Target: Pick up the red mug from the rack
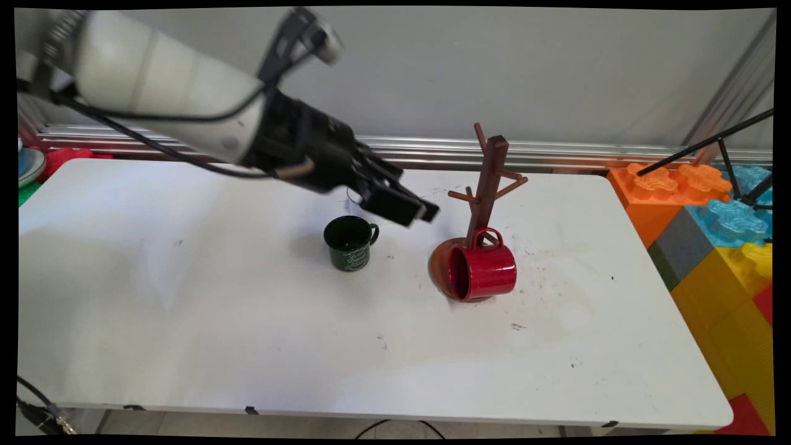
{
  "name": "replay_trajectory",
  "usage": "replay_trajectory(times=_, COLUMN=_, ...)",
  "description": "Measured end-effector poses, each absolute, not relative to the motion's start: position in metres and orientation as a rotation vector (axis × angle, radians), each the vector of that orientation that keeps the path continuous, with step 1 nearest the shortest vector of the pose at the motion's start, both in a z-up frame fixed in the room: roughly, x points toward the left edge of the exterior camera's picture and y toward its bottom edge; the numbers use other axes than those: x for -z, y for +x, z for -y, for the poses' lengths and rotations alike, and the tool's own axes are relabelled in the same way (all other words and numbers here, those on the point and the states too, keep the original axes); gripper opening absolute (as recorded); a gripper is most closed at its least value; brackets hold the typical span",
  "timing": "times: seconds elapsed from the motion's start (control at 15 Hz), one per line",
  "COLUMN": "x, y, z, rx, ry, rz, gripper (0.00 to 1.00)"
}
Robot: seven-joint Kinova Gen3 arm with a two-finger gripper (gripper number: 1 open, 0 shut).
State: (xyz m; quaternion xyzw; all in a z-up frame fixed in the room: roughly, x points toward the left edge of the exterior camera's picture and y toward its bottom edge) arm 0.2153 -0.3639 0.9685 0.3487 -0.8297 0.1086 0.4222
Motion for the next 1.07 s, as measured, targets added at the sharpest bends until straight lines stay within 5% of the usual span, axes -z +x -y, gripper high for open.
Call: replay_trajectory(times=1.07, x=-0.842, y=0.175, z=0.375, rx=-0.257, ry=0.910, rz=2.043, gripper=1.00)
